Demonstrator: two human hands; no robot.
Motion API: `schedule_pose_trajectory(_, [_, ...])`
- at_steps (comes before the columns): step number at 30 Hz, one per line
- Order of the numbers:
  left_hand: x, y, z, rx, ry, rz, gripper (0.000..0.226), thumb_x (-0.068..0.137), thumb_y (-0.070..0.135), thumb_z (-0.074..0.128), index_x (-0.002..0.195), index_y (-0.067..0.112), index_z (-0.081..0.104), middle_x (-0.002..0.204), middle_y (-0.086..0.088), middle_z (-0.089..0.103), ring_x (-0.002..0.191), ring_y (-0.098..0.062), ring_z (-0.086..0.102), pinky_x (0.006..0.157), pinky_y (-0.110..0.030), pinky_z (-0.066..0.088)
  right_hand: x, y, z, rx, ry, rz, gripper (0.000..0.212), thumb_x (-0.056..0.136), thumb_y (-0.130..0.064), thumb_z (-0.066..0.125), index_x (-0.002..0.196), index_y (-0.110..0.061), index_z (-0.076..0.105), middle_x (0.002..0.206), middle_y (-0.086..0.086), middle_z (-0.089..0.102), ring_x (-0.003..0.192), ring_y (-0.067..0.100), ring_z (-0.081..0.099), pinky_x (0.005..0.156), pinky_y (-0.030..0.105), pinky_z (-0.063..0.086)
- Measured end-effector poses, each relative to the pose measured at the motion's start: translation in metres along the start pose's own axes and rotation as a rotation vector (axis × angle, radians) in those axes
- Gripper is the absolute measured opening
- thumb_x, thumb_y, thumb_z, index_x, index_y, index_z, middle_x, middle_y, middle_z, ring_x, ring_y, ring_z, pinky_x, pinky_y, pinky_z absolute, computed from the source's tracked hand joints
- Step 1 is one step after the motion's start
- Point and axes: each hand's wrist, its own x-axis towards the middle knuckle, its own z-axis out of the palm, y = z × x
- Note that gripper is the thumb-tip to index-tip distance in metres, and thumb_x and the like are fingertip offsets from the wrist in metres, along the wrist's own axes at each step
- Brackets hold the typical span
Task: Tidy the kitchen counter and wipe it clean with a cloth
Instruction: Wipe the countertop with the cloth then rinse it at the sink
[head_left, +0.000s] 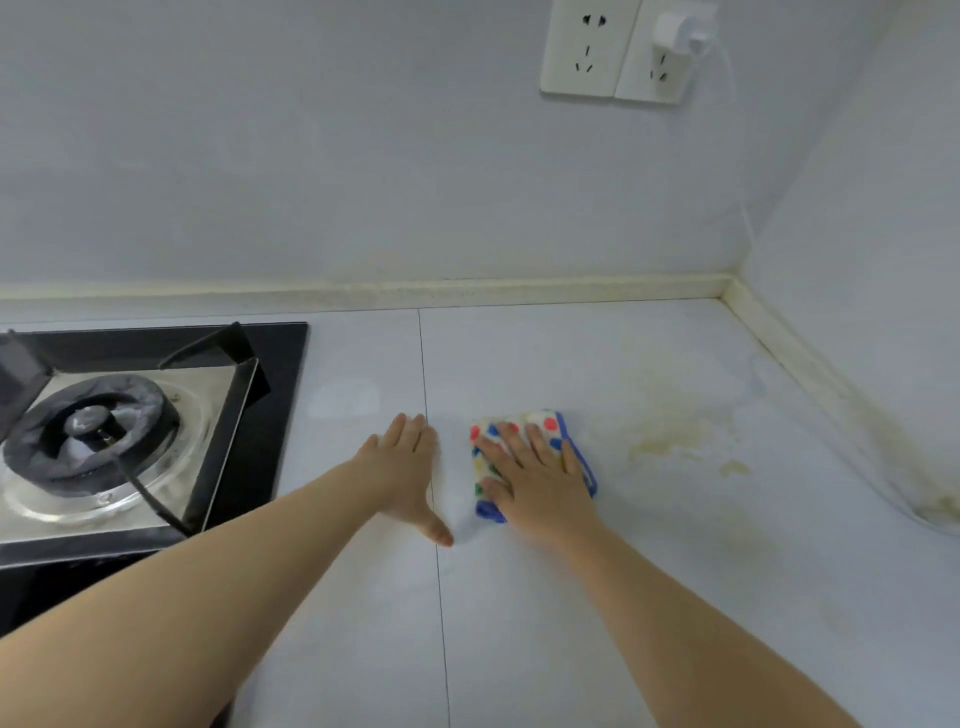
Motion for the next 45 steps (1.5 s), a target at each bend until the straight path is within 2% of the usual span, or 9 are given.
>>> schedule_pose_trajectory(6, [0.015,0.049,0.0,-0.036,0.119,0.138,0.127,0.07,0.063,0.068,0.149,0.01,-0.017,0.157,-0.002,-0.023,0.145,-0.025,-0.021,0.12,-0.042,0.002,-0.018,0.07,-0.004,0.103,0.076,0.408,0.053,0.1,-0.044,0.021,0.149,-0.039,0.002,0.16,-0.01,-0.006,0.148,0.02,-0.005,0.118,0.051,-0.002])
schedule_pose_trajectory(8, [0.024,0.056,-0.002,-0.057,0.19,0.134,0.125,0.071,0.064,0.066,0.149,0.011,-0.015,0.157,0.0,-0.023,0.145,-0.024,-0.021,0.12,-0.042,0.002,-0.018,0.054,-0.005,0.184,0.047,0.421,0.054,0.1,-0.043,0.02,0.15,-0.038,-0.001,0.159,-0.008,-0.011,0.147,0.023,-0.011,0.116,0.052,-0.007])
schedule_pose_trajectory(12, [0.038,0.07,-0.007,-0.071,0.144,0.157,0.125,0.069,0.067,0.065,0.15,0.012,-0.013,0.158,0.0,-0.021,0.146,-0.025,-0.019,0.119,-0.046,0.003,-0.029,0.059,-0.001,0.08,0.048,0.205,0.056,0.099,-0.044,0.024,0.148,-0.042,-0.004,0.159,-0.012,-0.008,0.148,0.018,-0.008,0.117,0.047,-0.004])
schedule_pose_trajectory(19, [0.048,0.084,0.001,0.036,0.04,0.186,0.128,0.065,0.074,0.062,0.15,0.016,-0.014,0.158,0.0,-0.02,0.145,-0.026,-0.02,0.117,-0.052,-0.002,-0.04,0.133,-0.013,0.194,0.033,0.592,0.053,0.101,-0.042,0.018,0.15,-0.037,-0.002,0.16,-0.007,-0.01,0.148,0.023,-0.008,0.117,0.053,-0.002])
schedule_pose_trajectory(25, [0.048,0.085,-0.002,0.026,0.045,0.178,0.13,0.063,0.073,0.065,0.15,0.018,-0.014,0.158,0.003,-0.018,0.145,-0.025,-0.019,0.117,-0.051,0.0,-0.035,0.085,-0.003,0.044,-0.008,0.211,0.057,0.099,-0.046,0.023,0.149,-0.04,-0.005,0.159,-0.01,-0.012,0.148,0.021,-0.011,0.116,0.049,-0.005])
schedule_pose_trajectory(27, [0.048,0.084,0.0,0.023,0.043,0.182,0.13,0.063,0.074,0.064,0.15,0.018,-0.014,0.158,0.002,-0.019,0.145,-0.024,-0.019,0.117,-0.051,-0.001,-0.038,0.111,-0.007,0.036,0.003,0.263,0.057,0.099,-0.047,0.023,0.148,-0.043,-0.006,0.159,-0.013,-0.01,0.148,0.018,-0.007,0.117,0.047,-0.003])
schedule_pose_trajectory(32, [0.051,0.083,0.003,0.035,0.06,0.195,0.13,0.063,0.076,0.062,0.15,0.018,-0.015,0.158,0.002,-0.019,0.145,-0.026,-0.02,0.117,-0.053,-0.002,-0.055,0.142,-0.013,0.178,0.018,0.625,0.055,0.1,-0.045,0.018,0.15,-0.037,-0.005,0.159,-0.007,-0.012,0.148,0.024,-0.009,0.117,0.052,-0.002])
schedule_pose_trajectory(38, [0.055,0.082,0.004,0.013,0.076,0.196,0.13,0.062,0.075,0.064,0.15,0.018,-0.012,0.158,0.002,-0.017,0.146,-0.025,-0.018,0.117,-0.054,0.0,-0.059,0.098,-0.002,0.096,0.007,0.354,0.057,0.099,-0.047,0.022,0.149,-0.041,-0.005,0.159,-0.01,-0.012,0.148,0.02,-0.01,0.116,0.05,-0.005])
schedule_pose_trajectory(45, [0.051,0.081,0.004,0.024,0.07,0.21,0.127,0.065,0.075,0.061,0.15,0.017,-0.013,0.158,0.002,-0.019,0.146,-0.025,-0.018,0.117,-0.053,0.0,-0.131,0.158,0.004,0.276,0.074,0.925,0.056,0.099,-0.047,0.017,0.148,-0.04,-0.008,0.16,-0.008,-0.01,0.147,0.024,-0.009,0.115,0.058,-0.003])
